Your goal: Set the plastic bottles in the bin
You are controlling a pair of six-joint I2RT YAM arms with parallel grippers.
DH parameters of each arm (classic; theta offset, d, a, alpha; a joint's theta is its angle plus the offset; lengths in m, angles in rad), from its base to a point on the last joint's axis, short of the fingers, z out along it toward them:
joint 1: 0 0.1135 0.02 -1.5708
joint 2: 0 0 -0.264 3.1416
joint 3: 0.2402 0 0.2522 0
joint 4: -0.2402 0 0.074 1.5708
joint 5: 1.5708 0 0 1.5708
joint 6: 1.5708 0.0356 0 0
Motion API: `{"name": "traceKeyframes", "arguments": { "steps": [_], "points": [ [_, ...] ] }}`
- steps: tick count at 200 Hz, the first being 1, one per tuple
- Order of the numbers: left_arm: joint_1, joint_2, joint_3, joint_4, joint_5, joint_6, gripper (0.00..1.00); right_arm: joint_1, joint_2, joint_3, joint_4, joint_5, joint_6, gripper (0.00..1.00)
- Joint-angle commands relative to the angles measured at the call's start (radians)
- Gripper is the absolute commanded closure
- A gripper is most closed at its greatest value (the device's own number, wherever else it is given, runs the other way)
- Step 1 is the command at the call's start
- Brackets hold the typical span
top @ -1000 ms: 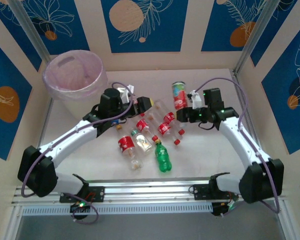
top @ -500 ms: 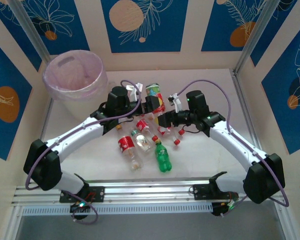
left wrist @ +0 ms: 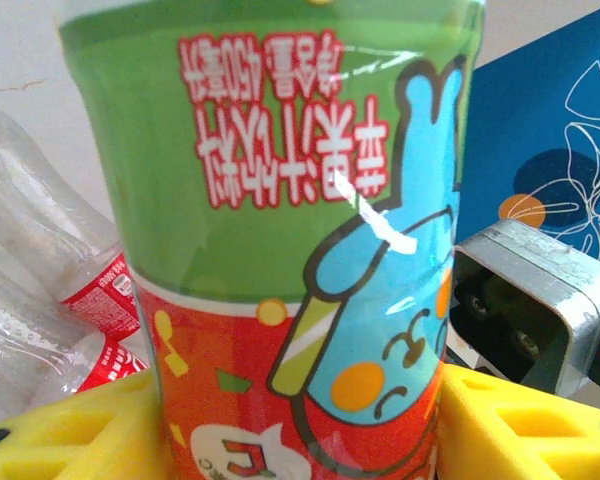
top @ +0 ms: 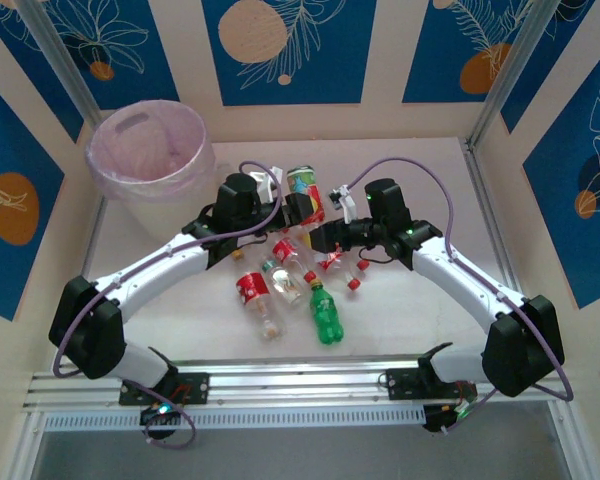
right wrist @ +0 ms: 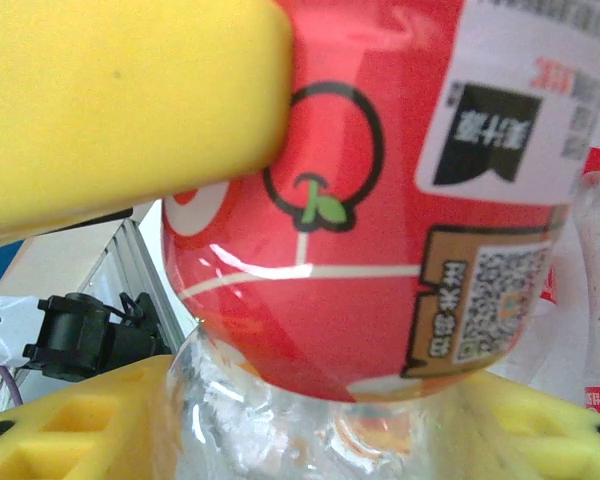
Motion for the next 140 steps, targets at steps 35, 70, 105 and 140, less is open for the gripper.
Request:
{"name": "traceKeyframes", "arguments": {
  "steps": [35, 70, 105, 140],
  "points": [
    [0.003, 0.022, 0.066, 0.0, 0.031, 0.043, 0.41, -0.009, -0.041, 0.08, -0.09, -0.068, -0.001, 0.17],
    [0.021, 0.036, 0.106, -0.017, 0.047, 0.056, 0.41, -0.087, -0.092, 0.104, -0.157, -0.043, -0.005, 0.08],
    [0.055, 0.031, 0.25, -0.221, 0.013, 0.208, 0.41, -0.215, -0.155, 0.092, -0.227, 0.01, 0.021, 0.08],
    [0.132, 0.067, 0.564, -0.56, -0.059, 0.425, 0.41, -0.327, -0.196, 0.074, -0.221, -0.076, 0.122, 0.08]
  ]
}}
